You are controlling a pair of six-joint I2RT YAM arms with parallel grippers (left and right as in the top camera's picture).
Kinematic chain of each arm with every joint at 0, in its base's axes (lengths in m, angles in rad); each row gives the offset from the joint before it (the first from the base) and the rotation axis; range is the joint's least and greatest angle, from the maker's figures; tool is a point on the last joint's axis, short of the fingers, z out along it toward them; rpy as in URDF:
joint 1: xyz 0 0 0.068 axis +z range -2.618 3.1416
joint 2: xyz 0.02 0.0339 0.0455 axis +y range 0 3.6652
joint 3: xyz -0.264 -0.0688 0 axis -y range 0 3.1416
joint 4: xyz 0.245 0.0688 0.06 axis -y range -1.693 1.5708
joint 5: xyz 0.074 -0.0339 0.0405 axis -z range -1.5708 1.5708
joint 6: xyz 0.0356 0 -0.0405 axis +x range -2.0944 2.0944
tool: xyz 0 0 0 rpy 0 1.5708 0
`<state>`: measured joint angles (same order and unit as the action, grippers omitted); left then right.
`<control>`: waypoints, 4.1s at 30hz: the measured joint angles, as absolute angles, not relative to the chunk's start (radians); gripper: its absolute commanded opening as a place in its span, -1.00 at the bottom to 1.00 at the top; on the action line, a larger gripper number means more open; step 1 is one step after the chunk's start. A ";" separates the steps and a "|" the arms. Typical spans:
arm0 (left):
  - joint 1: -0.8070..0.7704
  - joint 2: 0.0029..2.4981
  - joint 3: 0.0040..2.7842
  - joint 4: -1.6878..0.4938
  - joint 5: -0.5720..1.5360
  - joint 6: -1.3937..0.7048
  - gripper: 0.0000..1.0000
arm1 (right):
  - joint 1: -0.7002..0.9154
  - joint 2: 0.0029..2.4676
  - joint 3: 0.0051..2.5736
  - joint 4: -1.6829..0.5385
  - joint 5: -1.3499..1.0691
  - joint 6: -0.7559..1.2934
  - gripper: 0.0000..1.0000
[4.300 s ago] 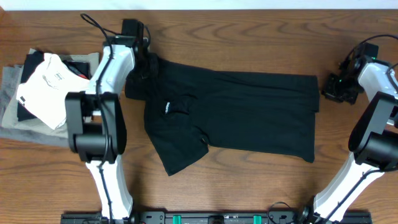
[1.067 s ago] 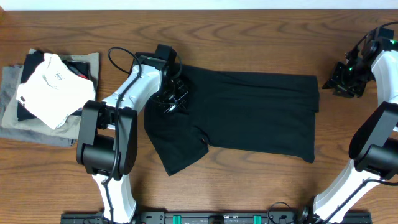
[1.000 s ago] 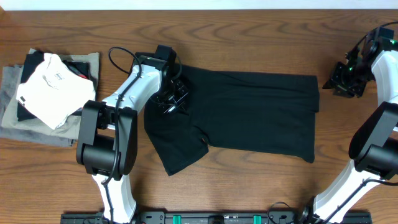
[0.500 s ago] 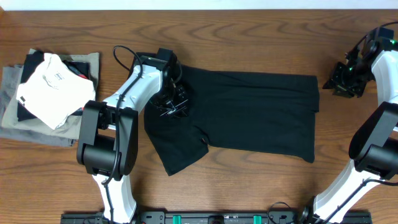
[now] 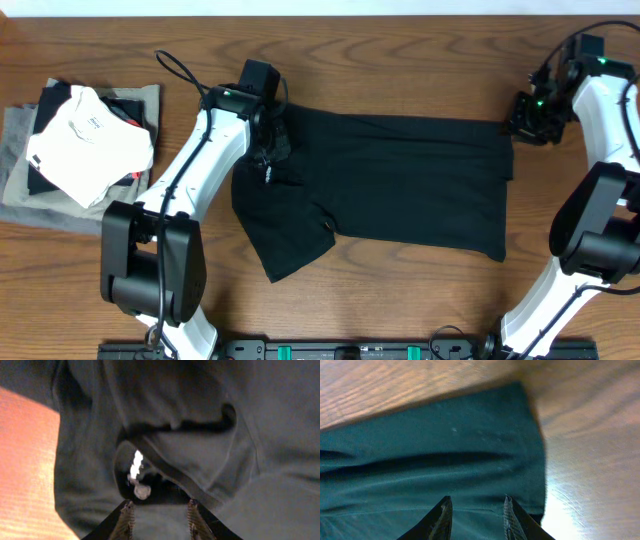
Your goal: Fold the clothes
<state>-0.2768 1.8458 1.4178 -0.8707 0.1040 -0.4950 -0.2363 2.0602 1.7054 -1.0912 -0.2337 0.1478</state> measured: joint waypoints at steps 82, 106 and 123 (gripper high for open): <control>-0.228 1.958 1.351 -0.862 0.086 -0.836 -0.80 | -0.162 2.060 1.693 -1.076 -0.202 0.148 -0.40; -0.271 1.806 1.355 -0.760 0.006 -0.620 0.00 | -0.161 2.060 1.578 -0.984 -0.204 0.147 -0.91; -0.316 1.953 1.356 -0.629 0.081 -0.358 0.00 | -0.161 2.052 1.372 -0.798 -0.202 0.170 -0.97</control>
<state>-0.3164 1.9526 1.3556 -0.6292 0.0814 -0.3584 -0.1612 2.0521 1.3716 -0.7982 -0.2016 0.1699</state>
